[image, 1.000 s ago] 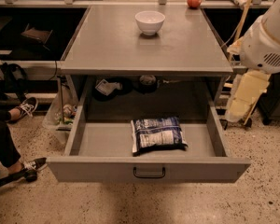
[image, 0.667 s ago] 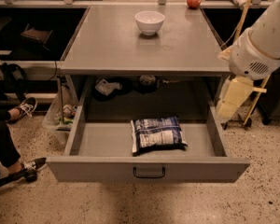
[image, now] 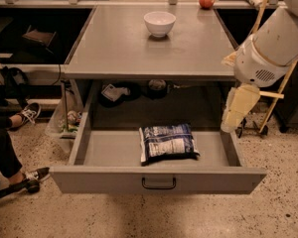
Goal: Pick blue chip bag from top drawer and place on counter
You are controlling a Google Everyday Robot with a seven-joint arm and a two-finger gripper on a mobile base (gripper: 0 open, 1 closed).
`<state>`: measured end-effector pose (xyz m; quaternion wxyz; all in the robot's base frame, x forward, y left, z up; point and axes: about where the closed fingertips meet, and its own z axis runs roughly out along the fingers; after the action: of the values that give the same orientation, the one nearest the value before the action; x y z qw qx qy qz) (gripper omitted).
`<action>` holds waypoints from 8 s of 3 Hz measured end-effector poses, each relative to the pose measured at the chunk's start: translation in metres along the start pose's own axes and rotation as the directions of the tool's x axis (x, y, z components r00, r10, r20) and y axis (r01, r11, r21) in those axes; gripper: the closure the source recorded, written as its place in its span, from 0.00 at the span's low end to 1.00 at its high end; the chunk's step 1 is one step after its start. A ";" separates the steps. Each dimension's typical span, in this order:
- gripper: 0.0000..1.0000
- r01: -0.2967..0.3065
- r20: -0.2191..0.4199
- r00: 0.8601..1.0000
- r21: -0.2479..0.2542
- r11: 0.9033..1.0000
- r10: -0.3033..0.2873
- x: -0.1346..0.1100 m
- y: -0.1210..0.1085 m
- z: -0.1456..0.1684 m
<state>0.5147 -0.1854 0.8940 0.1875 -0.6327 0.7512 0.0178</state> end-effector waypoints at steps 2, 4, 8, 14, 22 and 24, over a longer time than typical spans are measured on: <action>0.00 0.010 0.193 0.981 -0.061 0.998 0.002 -0.026 -0.012 0.095; 0.00 -0.041 0.279 0.958 -0.108 0.993 0.070 -0.047 -0.037 0.243; 0.00 -0.052 0.348 0.928 -0.234 0.971 0.133 -0.048 -0.020 0.309; 0.41 -0.048 0.247 0.963 -0.234 0.971 0.107 -0.046 -0.007 0.334; 1.00 0.289 -0.092 0.957 0.170 0.942 -0.276 -0.239 0.004 0.197; 1.00 0.110 -0.105 0.988 -0.014 0.994 -0.110 -0.133 -0.062 0.205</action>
Offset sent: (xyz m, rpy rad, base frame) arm 0.0919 0.0930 -0.1503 0.3672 0.0282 0.1161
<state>0.6445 -0.0179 0.7577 0.1455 -0.6739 0.7239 -0.0231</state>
